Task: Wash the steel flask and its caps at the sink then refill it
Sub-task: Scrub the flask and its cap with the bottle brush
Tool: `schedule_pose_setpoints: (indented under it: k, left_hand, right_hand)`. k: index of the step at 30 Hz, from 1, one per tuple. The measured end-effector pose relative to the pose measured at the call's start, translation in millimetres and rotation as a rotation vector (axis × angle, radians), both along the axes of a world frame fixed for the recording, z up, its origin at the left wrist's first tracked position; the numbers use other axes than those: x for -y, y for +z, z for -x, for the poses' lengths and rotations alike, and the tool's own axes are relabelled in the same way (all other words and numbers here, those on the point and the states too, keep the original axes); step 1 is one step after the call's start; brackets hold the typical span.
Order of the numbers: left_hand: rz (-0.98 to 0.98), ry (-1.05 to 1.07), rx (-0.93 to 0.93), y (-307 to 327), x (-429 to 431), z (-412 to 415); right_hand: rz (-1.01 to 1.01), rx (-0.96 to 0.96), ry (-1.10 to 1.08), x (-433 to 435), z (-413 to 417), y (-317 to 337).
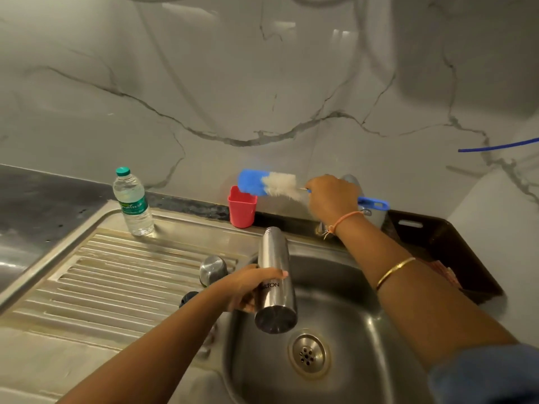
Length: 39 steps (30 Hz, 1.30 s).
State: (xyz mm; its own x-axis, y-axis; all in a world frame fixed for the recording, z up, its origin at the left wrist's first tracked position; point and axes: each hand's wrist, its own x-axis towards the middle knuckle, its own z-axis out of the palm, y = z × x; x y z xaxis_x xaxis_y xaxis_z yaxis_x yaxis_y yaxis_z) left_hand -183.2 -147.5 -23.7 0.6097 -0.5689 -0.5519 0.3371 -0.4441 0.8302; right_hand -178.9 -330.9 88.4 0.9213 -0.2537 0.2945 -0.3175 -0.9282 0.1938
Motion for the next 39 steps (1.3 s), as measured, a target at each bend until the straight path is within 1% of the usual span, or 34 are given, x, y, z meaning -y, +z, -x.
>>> schedule_pose_setpoints:
  k: [2, 4, 8, 14, 19, 22, 26, 30, 36, 39]
  left_hand:
    - [-0.03, -0.035, 0.03, 3, -9, -6]
    - [-0.038, -0.055, 0.038, 5, -15, -12]
    - [-0.038, -0.058, 0.031, 6, -23, -20]
    - [-0.041, 0.013, -0.071, 3, -34, -26]
    - [-0.013, 0.081, -0.171, 8, -41, -31]
    - [0.017, 0.092, -0.194, 10, -43, -34]
    - [0.076, 0.106, -0.242, 13, -48, -38]
    - [0.107, 0.106, -0.27, 12, -55, -42]
    - [0.146, 0.142, -0.257, 9, -63, -45]
    - [0.157, 0.172, -0.239, 12, -60, -41]
  right_hand:
    - [0.029, -0.045, 0.02, -6, -11, 4]
    - [0.109, -0.102, 0.029, -11, -20, 8]
    - [0.201, -0.134, 0.031, -24, -38, 11]
    - [0.243, -0.134, 0.048, -29, -60, 13]
    - [0.441, -0.084, 0.087, -35, -80, 23]
    - [0.506, -0.092, 0.113, -41, -95, 25]
    - [0.503, -0.108, 0.122, -45, -106, 15]
    - [0.477, -0.08, 0.099, -44, -106, 15]
    - [0.416, 0.07, 0.098, -36, -89, 48]
    - [0.397, 0.12, 0.057, -35, -75, 62]
